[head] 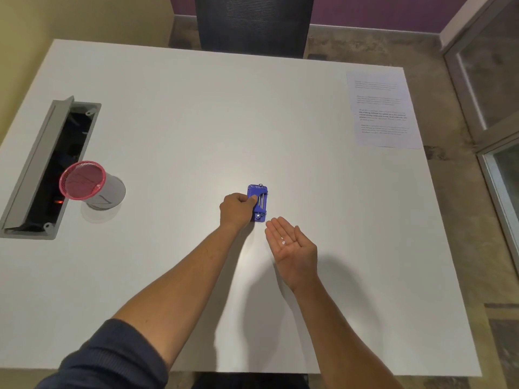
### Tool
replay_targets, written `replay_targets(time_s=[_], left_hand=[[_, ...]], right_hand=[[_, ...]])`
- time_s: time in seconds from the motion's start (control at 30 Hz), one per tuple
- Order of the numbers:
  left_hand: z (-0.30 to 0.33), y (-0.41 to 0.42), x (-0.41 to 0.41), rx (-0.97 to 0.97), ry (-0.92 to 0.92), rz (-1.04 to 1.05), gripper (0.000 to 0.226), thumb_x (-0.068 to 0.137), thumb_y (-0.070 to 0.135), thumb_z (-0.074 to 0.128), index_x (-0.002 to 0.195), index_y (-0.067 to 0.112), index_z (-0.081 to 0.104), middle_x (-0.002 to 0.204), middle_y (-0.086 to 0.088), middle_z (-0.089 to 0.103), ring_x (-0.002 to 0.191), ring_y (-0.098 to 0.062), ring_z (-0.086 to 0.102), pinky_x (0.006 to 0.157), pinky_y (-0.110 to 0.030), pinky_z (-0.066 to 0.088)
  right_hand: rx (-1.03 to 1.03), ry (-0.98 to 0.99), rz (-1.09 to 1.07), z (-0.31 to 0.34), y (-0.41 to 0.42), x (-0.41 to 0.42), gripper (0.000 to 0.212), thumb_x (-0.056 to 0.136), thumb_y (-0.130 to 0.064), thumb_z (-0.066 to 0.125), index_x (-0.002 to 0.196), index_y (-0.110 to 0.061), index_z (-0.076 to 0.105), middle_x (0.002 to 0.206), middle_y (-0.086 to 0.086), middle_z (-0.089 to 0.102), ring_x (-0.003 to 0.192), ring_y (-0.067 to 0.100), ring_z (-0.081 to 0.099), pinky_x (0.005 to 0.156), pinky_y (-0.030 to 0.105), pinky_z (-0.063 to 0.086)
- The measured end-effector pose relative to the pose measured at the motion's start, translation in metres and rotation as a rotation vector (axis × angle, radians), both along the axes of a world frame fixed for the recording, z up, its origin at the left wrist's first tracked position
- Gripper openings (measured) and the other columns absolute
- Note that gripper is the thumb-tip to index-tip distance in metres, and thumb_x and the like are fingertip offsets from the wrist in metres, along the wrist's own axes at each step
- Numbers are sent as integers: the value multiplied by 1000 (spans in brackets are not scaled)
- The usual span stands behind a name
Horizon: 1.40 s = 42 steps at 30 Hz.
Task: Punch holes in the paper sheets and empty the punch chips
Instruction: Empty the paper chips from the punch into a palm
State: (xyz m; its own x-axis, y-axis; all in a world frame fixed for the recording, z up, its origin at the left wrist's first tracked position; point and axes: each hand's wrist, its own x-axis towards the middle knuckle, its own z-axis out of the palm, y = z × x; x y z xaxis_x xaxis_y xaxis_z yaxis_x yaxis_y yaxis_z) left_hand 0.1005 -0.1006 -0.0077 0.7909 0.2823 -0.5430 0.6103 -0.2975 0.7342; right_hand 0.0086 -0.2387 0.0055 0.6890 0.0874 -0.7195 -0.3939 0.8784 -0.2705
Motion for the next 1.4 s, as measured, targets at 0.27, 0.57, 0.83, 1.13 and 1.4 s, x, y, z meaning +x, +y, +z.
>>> replay_targets(time_s=[0.27, 0.57, 0.83, 1.13, 1.4], left_hand=[[2, 8, -4, -64, 33, -6, 47, 92, 21, 62, 52, 19, 37, 53, 3, 45, 48, -13, 37, 48, -23, 29], [25, 89, -57, -47, 6, 24, 36, 95, 24, 59, 63, 12, 48, 60, -2, 51, 53, -18, 42, 55, -28, 35], [41, 194, -122, 38, 21, 105, 31, 97, 22, 56, 70, 7, 50, 64, -5, 50, 57, -19, 42, 54, -28, 35], [33, 287, -156, 114, 81, 228, 37, 97, 17, 54, 62, 11, 46, 63, -7, 50, 60, -22, 43, 57, -29, 35], [28, 324, -145, 197, 124, 132, 28, 99, 21, 52, 73, 10, 53, 73, -5, 57, 66, -19, 50, 60, -29, 39]], right_hand=[[16, -9, 3, -1, -1, 7, 39, 105, -23, 38, 121, 6, 58, 121, 21, 68, 114, 32, 66, 88, 41, 56], [52, -27, 114, 4, 38, 19, 38, 103, -22, 42, 119, 7, 61, 121, 23, 68, 108, 34, 69, 91, 45, 57], [92, -39, 232, 24, 110, 17, 38, 103, -20, 42, 119, 10, 60, 120, 26, 68, 108, 36, 69, 86, 43, 60], [16, -37, 354, 56, 196, 18, 39, 105, -19, 37, 120, 10, 57, 123, 25, 62, 121, 37, 58, 94, 43, 56], [1, -79, 385, 71, 254, 40, 39, 106, -19, 34, 119, 10, 56, 118, 25, 62, 123, 39, 56, 104, 45, 45]])
